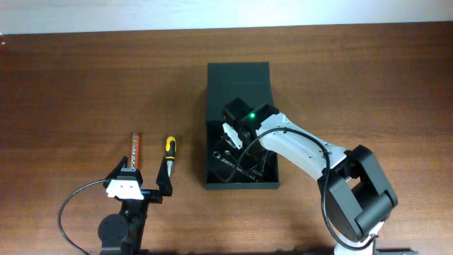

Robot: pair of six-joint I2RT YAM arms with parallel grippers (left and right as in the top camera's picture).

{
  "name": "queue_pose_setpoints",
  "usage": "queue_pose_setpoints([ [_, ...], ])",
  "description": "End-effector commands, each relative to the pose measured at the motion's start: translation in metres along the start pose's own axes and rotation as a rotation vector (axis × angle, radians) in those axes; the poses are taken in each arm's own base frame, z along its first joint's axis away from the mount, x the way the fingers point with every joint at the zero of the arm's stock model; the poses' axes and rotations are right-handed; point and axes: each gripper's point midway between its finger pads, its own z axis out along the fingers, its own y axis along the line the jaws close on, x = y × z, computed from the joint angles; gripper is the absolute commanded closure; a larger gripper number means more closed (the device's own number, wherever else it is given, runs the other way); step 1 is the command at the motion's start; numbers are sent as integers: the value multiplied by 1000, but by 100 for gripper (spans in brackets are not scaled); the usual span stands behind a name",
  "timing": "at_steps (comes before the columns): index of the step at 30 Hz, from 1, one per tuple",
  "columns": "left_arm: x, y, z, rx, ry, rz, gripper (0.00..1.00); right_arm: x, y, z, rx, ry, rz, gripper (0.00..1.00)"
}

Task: Pack container
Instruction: 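Lower the pliers into the box and open the right gripper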

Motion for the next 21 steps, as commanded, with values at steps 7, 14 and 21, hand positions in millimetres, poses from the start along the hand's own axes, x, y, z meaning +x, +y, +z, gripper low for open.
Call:
queue_pose_setpoints([
  [7, 1, -1, 0, 9, -1, 15, 1, -7, 5, -4, -17, -39, -3, 95],
  [14, 1, -1, 0, 9, -1, 15, 1, -8, 5, -4, -17, -44, -4, 54],
  [21, 1, -1, 0, 9, -1, 15, 1, -34, 12, -44, -20, -113, -14, 25],
])
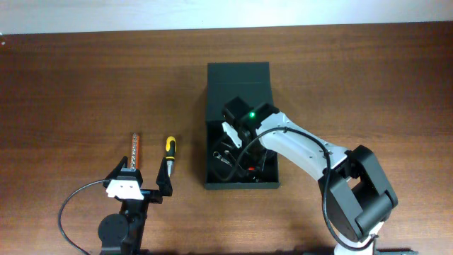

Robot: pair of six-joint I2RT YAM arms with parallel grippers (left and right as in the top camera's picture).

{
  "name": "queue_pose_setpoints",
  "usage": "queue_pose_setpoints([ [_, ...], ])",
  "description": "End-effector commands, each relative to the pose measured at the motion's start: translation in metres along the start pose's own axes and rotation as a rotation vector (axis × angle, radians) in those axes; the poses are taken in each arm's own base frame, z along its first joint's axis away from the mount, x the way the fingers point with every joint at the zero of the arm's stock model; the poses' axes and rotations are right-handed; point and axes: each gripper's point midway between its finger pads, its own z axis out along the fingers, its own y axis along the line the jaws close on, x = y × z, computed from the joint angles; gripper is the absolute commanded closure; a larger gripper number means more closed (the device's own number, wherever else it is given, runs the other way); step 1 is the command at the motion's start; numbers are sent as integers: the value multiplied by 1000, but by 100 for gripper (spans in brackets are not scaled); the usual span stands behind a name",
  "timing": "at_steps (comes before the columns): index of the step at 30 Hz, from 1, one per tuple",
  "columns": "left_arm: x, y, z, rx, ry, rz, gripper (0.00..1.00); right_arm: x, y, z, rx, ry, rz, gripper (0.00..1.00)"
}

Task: Pack container
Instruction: 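Lower the pliers into the box and open the right gripper, then raise the right gripper and withdraw it to the right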

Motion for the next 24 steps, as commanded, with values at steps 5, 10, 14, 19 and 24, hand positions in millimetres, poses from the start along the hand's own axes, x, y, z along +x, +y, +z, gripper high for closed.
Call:
queue_pose_setpoints([
  [5, 1, -1, 0, 9, -1, 15, 1, -62, 17, -117, 6, -238, -55, 4],
  [10, 1, -1, 0, 9, -1, 15, 1, -59, -19, -206, 176, -332, 8, 1],
  [14, 1, -1, 0, 9, -1, 15, 1, -33, -57, -263, 274, -372, 101, 1],
  [19, 1, -1, 0, 9, -1, 15, 1, 0, -107, -318, 338, -494, 271, 1],
  [24, 1, -1, 0, 9, -1, 15, 1, 54, -165, -356, 412, -574, 491, 1],
])
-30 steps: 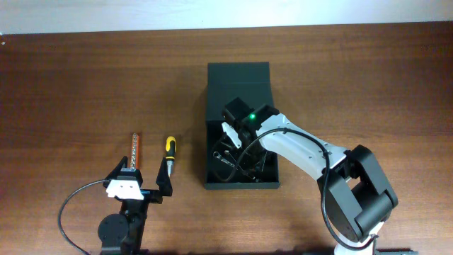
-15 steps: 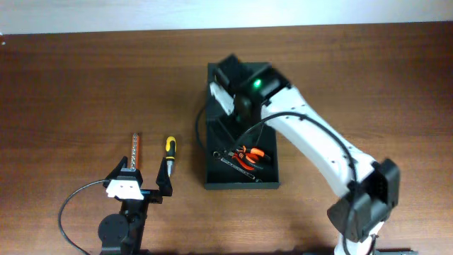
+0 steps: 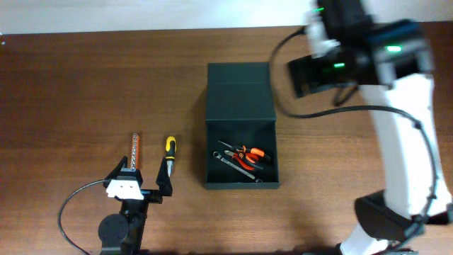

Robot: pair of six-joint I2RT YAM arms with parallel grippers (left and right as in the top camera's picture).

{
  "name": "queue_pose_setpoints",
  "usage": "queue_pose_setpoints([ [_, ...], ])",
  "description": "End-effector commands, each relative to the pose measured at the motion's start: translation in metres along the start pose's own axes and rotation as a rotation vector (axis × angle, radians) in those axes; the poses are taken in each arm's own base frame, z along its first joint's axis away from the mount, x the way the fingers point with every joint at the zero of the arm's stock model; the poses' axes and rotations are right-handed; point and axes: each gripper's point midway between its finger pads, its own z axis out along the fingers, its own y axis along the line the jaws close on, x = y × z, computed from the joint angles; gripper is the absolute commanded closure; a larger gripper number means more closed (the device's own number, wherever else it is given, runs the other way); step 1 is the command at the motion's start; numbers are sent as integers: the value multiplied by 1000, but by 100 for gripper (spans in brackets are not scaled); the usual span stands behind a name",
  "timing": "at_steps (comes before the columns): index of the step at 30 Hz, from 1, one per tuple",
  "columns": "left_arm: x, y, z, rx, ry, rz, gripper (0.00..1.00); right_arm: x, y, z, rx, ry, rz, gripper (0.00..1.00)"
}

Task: Pack container
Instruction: 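Raise the right gripper and withdraw it to the right, then move the left gripper over the yellow-black screwdriver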

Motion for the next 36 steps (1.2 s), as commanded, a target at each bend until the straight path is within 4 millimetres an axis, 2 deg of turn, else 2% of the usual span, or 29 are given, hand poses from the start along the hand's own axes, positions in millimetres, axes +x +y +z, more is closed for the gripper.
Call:
queue_pose_setpoints([
  [1, 1, -1, 0, 9, 0, 15, 1, 10, -62, -36, 115, -77, 149, 1],
  [4, 1, -1, 0, 9, 0, 15, 1, 26, -108, -46, 188, -77, 271, 1],
  [6, 1, -1, 0, 9, 0, 15, 1, 41, -141, -44, 239, -44, 358, 1],
  [9, 1, -1, 0, 9, 0, 15, 1, 61, -169, -27, 268, 33, 441, 1],
  [11, 1, -1, 0, 9, 0, 15, 1, 72, -179, -7, 247, 86, 483, 1],
  [16, 1, -1, 0, 9, 0, 15, 1, 97, -183, 61, 169, 209, 534, 1],
  [19, 1, -1, 0, 9, 0, 15, 1, 109, -182, 90, 159, 253, 532, 1],
  [22, 1, -1, 0, 8, 0, 15, 1, 120, -180, 109, 154, 287, 533, 1],
  [24, -2, 1, 0, -4, -15, 16, 1, 124, -179, 116, 152, 297, 533, 1],
  [27, -13, -8, -1, 50, -54, 1, 1, 130, -177, 121, 147, 316, 534, 1],
  [31, -23, -32, -6, 184, -59, -79, 1, 130, -177, 121, 147, 316, 534, 1],
  [33, -34, -44, -11, 250, -65, -72, 1, 129, -177, 121, 147, 315, 534, 1],
  [36, -49, -41, -15, 218, -44, -40, 1, 127, -177, 122, 146, 304, 533, 1],
])
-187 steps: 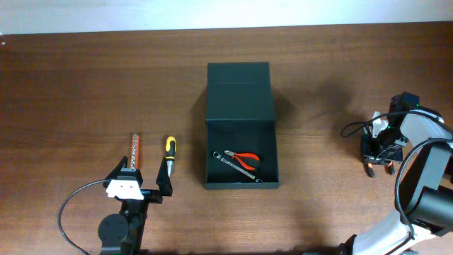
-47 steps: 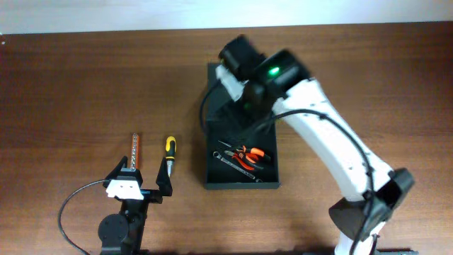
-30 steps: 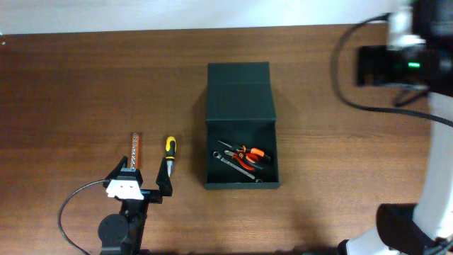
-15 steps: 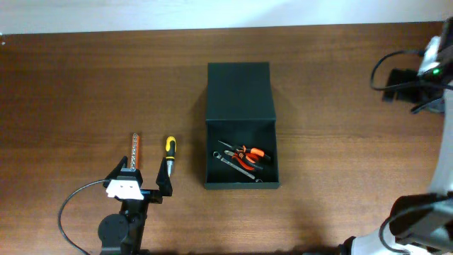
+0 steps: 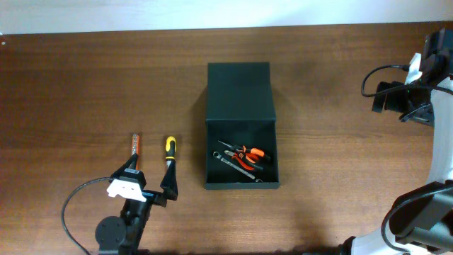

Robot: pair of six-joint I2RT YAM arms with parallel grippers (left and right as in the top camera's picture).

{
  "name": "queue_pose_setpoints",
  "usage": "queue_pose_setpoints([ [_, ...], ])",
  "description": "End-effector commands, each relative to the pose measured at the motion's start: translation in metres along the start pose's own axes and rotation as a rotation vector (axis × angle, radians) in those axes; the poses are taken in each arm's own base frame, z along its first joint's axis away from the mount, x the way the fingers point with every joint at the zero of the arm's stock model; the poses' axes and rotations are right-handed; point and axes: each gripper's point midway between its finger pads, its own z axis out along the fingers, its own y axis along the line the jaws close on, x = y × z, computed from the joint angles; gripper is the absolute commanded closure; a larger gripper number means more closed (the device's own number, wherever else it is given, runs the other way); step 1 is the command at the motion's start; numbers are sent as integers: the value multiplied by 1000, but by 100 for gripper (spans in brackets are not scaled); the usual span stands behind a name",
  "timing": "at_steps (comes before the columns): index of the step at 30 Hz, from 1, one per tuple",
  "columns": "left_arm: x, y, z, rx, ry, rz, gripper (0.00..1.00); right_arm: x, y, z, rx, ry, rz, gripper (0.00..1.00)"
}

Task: Pack container
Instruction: 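Move the left gripper over the yellow-black screwdriver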

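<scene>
The black container [image 5: 241,180] stands mid-table, its lid [image 5: 238,88] folded back behind it. Orange-handled pliers [image 5: 249,154] and a small wrench [image 5: 232,162] lie on its floor. On the wood to its left lie a screwdriver with a yellow and black handle [image 5: 169,147] and a thin tool with an orange grip [image 5: 135,146]. My left gripper [image 5: 147,178] sits just in front of those two, open, its right finger near the screwdriver's tip. My right gripper [image 5: 382,99] is far off at the table's right edge, pointing left, open and holding nothing.
The left arm's black cable [image 5: 71,205] loops over the front left of the table. The right arm's base [image 5: 417,212] stands at the front right corner. The table's far edge meets a pale wall.
My right arm has gone from high over the table behind and right of the box to the far right edge. The left gripper has turned and shifted slightly toward the screwdriver.
My right gripper was down inside the box over the tools at the first two moments. Then it was raised well away, and the pliers and wrench lay uncovered in the box. Now it is at the right edge, while the left gripper has barely stirred.
</scene>
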Motion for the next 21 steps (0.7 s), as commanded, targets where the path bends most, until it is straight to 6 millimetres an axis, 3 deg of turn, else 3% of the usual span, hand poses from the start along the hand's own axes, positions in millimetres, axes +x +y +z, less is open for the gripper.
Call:
queue_pose_setpoints([
  [1, -40, -9, -8, 3, 10, 61, 1, -1, 0, -1, -6, -10, 12, 1],
  [7, -75, 12, -3, -164, 298, 62, 1, -1, 0, -1, -6, -10, 12, 1],
  [12, -102, -7, 31, -57, 578, -23, 1, -1, 0, -1, -6, -10, 12, 1],
  [13, -107, -14, 49, -1, 631, -57, 1, -1, 0, -1, -6, -10, 12, 1],
  [17, -85, -2, 87, -11, 763, -101, 1, -1, 0, -1, -6, -10, 12, 1],
  [18, -67, 6, 100, -40, 836, -138, 1, -1, 0, -1, -6, -10, 12, 1],
  [21, -29, 38, 100, -280, 1021, -242, 1, -1, 0, -1, -6, -10, 12, 1],
])
